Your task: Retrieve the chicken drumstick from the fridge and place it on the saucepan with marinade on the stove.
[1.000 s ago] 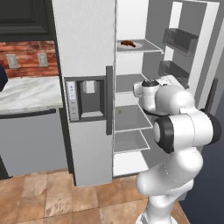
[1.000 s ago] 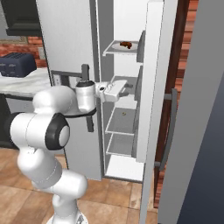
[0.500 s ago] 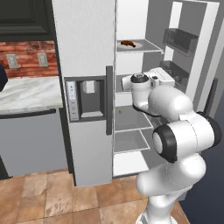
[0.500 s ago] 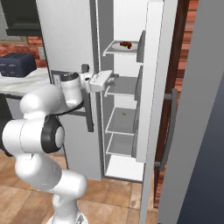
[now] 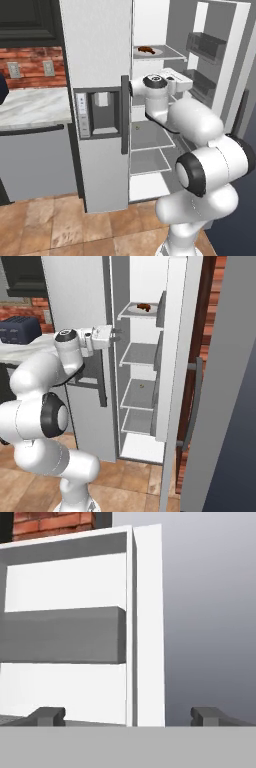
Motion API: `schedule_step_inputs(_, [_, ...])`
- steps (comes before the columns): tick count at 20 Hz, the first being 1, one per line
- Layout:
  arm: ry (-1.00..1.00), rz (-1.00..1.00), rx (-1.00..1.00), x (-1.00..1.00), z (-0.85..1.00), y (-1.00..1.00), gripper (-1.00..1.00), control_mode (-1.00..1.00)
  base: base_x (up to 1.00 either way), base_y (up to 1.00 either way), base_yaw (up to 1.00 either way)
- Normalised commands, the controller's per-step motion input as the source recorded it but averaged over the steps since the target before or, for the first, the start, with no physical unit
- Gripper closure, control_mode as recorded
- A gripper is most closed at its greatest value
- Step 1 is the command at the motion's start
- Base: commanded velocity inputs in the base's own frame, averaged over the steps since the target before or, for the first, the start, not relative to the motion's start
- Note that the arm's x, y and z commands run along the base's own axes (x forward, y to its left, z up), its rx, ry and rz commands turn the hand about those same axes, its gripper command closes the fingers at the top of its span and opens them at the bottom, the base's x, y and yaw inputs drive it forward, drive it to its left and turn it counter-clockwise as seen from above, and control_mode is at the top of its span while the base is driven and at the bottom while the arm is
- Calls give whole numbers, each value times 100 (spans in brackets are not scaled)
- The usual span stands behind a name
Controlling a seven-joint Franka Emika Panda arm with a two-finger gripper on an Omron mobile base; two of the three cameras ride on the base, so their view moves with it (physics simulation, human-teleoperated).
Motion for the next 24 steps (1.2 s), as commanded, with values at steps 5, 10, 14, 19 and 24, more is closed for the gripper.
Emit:
schedule_step_inputs(5, [8,31,14,3,37,23,-100,-100,0,0,0])
schedule_step_inputs(10, [8,33,13,0,35,32,-100,-100,0,0,0])
schedule_step_inputs(14, [4,32,15,0,38,27,-100,-100,0,0,0])
schedule_step_inputs(19, [4,33,16,-1,36,21,-100,-100,0,0,0])
schedule_step_inputs(24, [4,33,10,-22,10,38,-100,-100,0,0,0])
